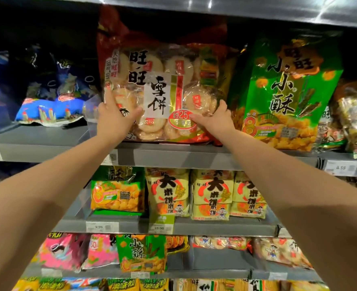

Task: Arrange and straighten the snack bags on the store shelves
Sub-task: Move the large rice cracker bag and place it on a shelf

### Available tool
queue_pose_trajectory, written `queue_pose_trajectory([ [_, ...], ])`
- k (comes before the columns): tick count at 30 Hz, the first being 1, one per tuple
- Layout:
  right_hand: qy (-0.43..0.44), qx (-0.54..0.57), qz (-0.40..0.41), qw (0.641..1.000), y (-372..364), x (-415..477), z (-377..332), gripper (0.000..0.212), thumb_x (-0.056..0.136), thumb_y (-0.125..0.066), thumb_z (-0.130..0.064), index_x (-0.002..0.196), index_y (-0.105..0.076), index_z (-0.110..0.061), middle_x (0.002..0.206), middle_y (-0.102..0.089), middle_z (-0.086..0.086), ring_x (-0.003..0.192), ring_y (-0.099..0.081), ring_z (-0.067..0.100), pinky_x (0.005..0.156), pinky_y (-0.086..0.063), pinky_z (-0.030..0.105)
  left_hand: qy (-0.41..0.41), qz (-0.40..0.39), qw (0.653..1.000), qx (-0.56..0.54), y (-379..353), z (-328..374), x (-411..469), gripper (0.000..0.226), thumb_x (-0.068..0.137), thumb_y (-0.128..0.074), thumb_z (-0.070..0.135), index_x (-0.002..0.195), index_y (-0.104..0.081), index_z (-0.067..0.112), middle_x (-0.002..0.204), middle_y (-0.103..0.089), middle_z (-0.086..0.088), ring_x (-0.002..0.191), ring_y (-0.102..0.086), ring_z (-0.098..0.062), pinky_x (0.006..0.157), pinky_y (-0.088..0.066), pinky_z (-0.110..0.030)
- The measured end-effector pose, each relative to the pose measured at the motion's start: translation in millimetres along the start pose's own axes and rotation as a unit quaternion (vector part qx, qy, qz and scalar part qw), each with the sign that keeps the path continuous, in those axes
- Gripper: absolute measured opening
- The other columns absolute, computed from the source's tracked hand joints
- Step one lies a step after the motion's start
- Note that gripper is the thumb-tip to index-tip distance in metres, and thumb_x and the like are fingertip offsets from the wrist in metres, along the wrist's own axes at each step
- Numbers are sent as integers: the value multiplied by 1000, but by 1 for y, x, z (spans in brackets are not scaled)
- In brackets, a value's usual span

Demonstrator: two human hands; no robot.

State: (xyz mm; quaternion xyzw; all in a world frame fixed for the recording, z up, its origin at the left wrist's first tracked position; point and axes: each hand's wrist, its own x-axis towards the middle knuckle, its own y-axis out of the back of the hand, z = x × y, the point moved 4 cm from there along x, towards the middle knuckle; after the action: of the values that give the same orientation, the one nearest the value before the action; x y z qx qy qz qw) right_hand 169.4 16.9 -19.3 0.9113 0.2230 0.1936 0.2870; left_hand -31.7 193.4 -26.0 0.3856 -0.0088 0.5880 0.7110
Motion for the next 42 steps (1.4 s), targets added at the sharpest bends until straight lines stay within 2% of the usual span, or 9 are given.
queue_pose_trajectory([
  [5,7,31,17,999,-4,-7,-6,118,66,-73,-58,149,-1,-15,154,-17,14,138,-25,34,111,-28,47,13,-10,999,-28,2,-2,-4,101,74,-63,60,147,0,27,145,-26,-21,132,-29,-38,104,-31,-50],
  [10,-11,63,35,997,0,-14,-14,118,65,-76,-55,148,-4,-13,151,-20,15,136,-29,34,108,-30,45,35,-38,997,-58,12,-2,-4,111,71,-67,58,147,5,20,148,-29,-16,131,-35,-36,103,-33,-45],
  [13,-4,86,49,995,5,-19,-13,117,64,-79,-51,148,-6,-14,150,-23,14,134,-32,32,107,-32,43,34,-46,997,-54,20,0,-7,112,67,-67,64,147,0,22,145,-34,-18,128,-39,-37,102,-36,-46],
  [17,22,114,80,990,15,-28,-18,117,61,-82,-47,147,-8,-17,147,-27,13,132,-35,30,108,-34,46,8,-29,998,-53,32,9,-13,116,49,-63,79,142,-12,31,132,-46,-19,120,-45,-39,97,-41,-54],
  [20,47,128,97,986,25,-34,-27,115,62,-83,-43,147,-10,-16,145,-29,14,132,-34,30,108,-33,46,-4,-5,997,-74,41,19,-18,112,54,-71,68,142,-14,28,135,-43,-16,122,-43,-36,98,-40,-53],
  [24,68,156,125,977,37,-44,-37,114,60,-83,-44,146,-13,-16,142,-32,14,129,-37,29,107,-35,45,-16,19,993,-118,52,29,-25,104,67,-77,46,145,-13,21,142,-32,-14,126,-38,-31,100,-36,-43],
  [30,65,158,124,978,41,-63,-37,108,65,-77,-51,147,-16,-17,140,-33,13,127,-38,30,103,-39,46,-4,35,993,-113,71,37,-47,98,69,-73,51,145,-17,23,137,-34,-15,123,-39,-31,98,-37,-41],
  [37,45,219,117,968,28,-114,5,107,60,-76,-61,144,-24,-20,139,-39,7,126,-42,24,103,-39,46,11,48,994,-99,69,23,-115,99,70,-74,48,146,-14,25,135,-33,-16,123,-37,-29,96,-36,-39],
  [42,23,238,103,966,32,-147,42,109,64,-82,-42,148,-16,-22,146,-28,6,132,-35,23,105,-34,38,-3,36,996,-82,59,13,-155,102,69,-73,50,146,-11,26,127,-35,-16,118,-38,-31,92,-38,-39],
])
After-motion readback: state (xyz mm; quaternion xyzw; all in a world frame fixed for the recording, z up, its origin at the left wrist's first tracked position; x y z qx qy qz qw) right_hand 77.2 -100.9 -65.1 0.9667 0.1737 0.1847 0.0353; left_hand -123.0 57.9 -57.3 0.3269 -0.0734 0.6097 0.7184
